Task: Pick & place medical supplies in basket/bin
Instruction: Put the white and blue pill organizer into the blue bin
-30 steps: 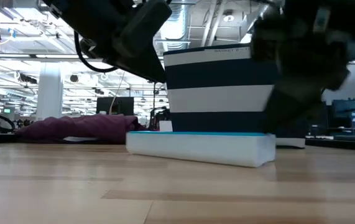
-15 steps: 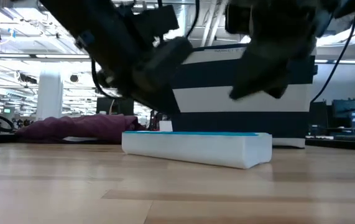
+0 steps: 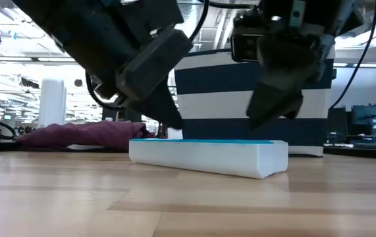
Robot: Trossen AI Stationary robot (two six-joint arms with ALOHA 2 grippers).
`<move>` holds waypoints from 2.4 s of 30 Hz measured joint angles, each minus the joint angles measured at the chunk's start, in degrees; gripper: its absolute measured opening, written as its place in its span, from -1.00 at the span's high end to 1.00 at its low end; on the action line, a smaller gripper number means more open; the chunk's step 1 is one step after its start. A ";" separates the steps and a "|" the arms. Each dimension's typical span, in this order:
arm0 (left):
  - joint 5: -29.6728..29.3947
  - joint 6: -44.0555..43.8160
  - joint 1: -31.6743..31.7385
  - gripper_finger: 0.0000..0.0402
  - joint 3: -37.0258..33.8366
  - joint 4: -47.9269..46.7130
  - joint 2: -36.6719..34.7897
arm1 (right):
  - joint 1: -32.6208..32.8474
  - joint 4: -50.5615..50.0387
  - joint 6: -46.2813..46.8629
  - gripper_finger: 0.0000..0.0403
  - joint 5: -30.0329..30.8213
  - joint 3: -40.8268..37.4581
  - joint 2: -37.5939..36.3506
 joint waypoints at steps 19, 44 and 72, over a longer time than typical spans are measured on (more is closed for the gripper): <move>-2.45 0.26 -0.17 1.00 0.04 2.54 1.60 | -1.79 -7.35 -2.81 0.29 -3.63 0.02 -2.45; -1.40 -3.22 -1.40 1.00 0.17 -2.11 3.42 | -9.37 -5.55 -1.05 -0.16 -6.09 0.23 1.95; -1.90 -7.74 -3.67 1.00 0.02 -5.43 3.52 | -10.10 9.38 7.44 -0.16 -18.36 -0.15 8.22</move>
